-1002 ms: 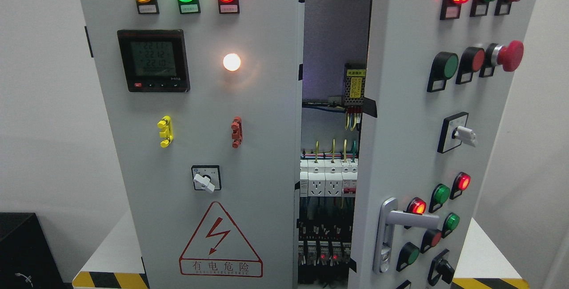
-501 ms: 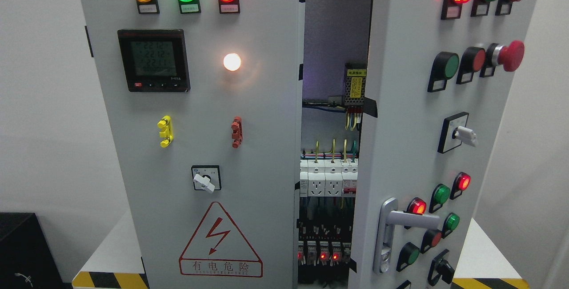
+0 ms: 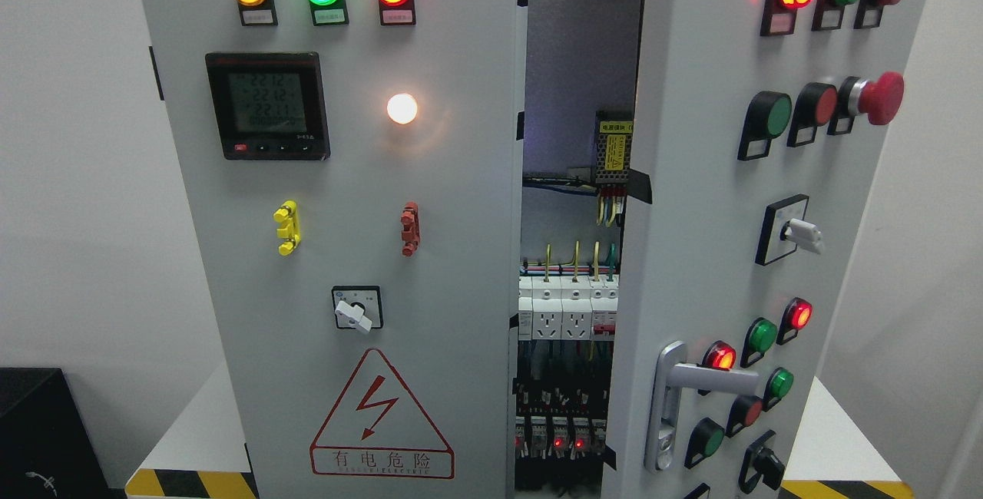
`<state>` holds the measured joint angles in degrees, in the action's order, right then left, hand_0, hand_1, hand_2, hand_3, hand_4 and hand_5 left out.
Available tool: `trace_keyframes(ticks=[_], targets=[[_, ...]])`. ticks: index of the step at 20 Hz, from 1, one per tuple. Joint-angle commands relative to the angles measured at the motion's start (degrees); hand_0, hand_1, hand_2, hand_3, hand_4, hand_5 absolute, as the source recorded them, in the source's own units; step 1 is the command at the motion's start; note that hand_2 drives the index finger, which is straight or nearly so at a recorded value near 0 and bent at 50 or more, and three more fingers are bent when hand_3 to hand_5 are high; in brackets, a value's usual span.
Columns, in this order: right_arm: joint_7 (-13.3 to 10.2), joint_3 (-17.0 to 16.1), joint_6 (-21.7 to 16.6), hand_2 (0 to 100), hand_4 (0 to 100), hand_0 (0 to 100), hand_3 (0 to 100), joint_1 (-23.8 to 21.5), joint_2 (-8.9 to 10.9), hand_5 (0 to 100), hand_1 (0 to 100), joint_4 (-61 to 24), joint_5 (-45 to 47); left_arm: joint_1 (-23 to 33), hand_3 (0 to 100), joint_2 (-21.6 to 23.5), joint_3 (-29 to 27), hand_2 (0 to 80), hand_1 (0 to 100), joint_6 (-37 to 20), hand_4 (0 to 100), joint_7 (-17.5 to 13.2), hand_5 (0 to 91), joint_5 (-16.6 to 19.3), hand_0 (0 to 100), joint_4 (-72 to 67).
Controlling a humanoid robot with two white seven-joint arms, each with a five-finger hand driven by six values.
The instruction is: Open door with both hands
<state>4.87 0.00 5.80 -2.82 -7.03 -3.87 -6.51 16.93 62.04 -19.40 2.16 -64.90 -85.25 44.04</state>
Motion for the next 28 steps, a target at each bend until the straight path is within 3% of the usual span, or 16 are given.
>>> trace_keyframes(ticks=[1,2,4,6,9,11,13,18,21,22,25,26,28], targets=[[-0.04,-1.93,0.01,0,0,0,0,0.01,0.0,0,0,0.0,0.0,-43.3,0,22.42,35.05,0.0,0,3.37,0,-0.23,0.0,0.96,0,19.4],[-0.04,-1.93,0.01,0,0,0,0,0.01,0.0,0,0,0.0,0.0,-51.65,0,23.03,43.48,0.0,0,4.85,0,-0.32,0.0,0.61,0,21.24],[-0.04,-1.93,0.09,0,0,0,0,0.01,0.0,0,0,0.0,0.0,-62.93,0,25.66,52.76,0.0,0,7.23,0,-0.41,0.0,-0.18,0,25.8],[-0.04,-1.93,0.01,0,0,0,0,0.01,0.0,0,0,0.0,0.0,-69.64,0,28.04,57.95,0.0,0,7.94,0,-0.49,0.0,-1.67,0,31.08],[-0.04,-1.93,0.01,0,0,0,0,0.01,0.0,0,0,0.0,0.0,-74.56,0,29.89,61.04,0.0,0,9.16,0,-0.41,0.0,-5.27,0,36.18],[-0.04,-1.93,0.01,0,0,0,0,0.01,0.0,0,0,0.0,0.0,-83.42,0,29.11,70.24,0.0,0,11.89,0,-0.14,0.0,-5.1,0,40.49],[-0.04,-1.93,0.01,0,0,0,0,-0.08,0.0,0,0,0.0,0.0,-86.27,0,26.92,76.24,0.0,0,11.99,0,0.56,0.0,-4.93,0,44.71],[-0.04,-1.93,0.01,0,0,0,0,0.01,0.0,0,0,0.0,0.0,-84.43,0,15.94,76.96,0.0,0,12.16,0,0.74,0.0,-5.54,0,47.62],[-0.04,-1.93,0.01,0,0,0,0,0.01,0.0,0,0,0.0,0.0,-86.0,0,11.98,77.92,0.0,0,12.07,0,1.79,0.0,-5.1,0,52.28],[-0.04,-1.93,0.01,0,0,0,0,0.01,0.0,0,0,0.0,0.0,-89.06,0,9.09,80.37,0.0,0,12.16,0,2.66,0.0,-5.1,0,52.11],[-0.04,-1.93,0.01,0,0,0,0,0.01,0.0,0,0,0.0,0.0,-102.85,0,4.16,95.11,0.0,0,11.72,0,6.7,0.0,-5.19,0,50.36],[-0.04,-1.93,0.01,0,0,0,0,0.01,0.0,0,0,0.0,0.0,-104.63,0,1.36,97.94,0.0,0,11.72,0,8.28,0.0,-5.54,0,49.74],[-0.04,-1.93,0.01,0,0,0,0,0.01,0.0,0,0,0.0,0.0,-105.09,0,-5.67,98.5,0.0,0,11.72,0,12.15,0.0,-5.72,0,46.41]])
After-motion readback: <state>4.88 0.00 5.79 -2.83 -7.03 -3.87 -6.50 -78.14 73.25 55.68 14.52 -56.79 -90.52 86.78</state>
